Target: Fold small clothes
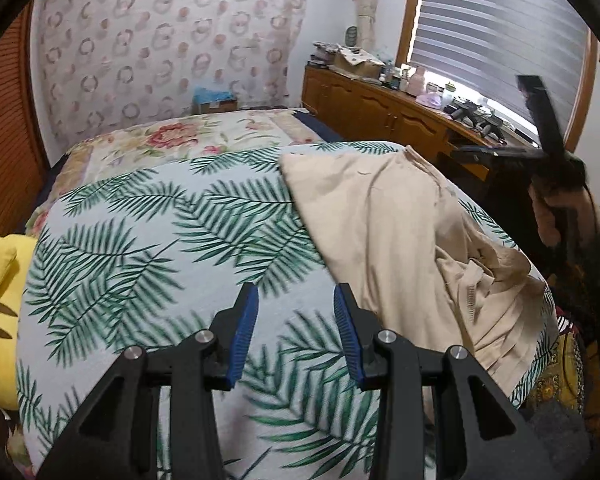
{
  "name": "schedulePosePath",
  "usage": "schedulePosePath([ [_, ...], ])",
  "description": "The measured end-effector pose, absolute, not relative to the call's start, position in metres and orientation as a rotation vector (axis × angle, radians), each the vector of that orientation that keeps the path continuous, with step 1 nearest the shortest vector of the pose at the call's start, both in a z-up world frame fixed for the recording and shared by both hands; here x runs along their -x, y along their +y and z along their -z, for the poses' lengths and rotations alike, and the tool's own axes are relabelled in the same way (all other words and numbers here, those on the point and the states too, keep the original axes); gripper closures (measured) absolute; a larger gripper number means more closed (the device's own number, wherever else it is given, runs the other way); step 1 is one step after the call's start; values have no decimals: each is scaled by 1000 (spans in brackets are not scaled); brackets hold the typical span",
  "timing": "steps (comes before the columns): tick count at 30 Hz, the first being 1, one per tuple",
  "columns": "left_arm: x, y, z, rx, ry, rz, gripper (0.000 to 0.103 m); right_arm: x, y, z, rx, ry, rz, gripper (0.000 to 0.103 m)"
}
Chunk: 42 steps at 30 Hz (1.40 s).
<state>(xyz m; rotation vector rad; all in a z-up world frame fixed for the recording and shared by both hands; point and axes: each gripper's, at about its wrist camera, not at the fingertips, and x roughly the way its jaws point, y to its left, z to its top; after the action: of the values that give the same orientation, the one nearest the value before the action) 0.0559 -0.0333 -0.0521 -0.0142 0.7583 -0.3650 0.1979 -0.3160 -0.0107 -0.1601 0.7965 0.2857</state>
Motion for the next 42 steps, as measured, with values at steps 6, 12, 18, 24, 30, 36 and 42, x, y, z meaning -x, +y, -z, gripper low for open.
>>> schedulePosePath([
  [6,-54,-49,61,5,779,396,66,-142,-296,23,144,797,-405,67],
  [12,-51,-51,66,13,789,400,66,-97,-277,47,138,835,-493,67],
  [18,-47,-54,70,13,794,408,66,-76,-264,60,152,855,-530,67],
  [24,-45,-56,72,14,800,410,66,-69,-263,63,144,849,-506,67],
  [30,-45,-57,73,16,799,413,66,-59,-261,51,131,828,-530,67],
  [36,-44,-59,74,17,805,416,66,-65,-262,69,134,872,-501,67],
  [42,-44,-63,75,16,810,427,66,-81,-285,86,107,911,-397,66],
])
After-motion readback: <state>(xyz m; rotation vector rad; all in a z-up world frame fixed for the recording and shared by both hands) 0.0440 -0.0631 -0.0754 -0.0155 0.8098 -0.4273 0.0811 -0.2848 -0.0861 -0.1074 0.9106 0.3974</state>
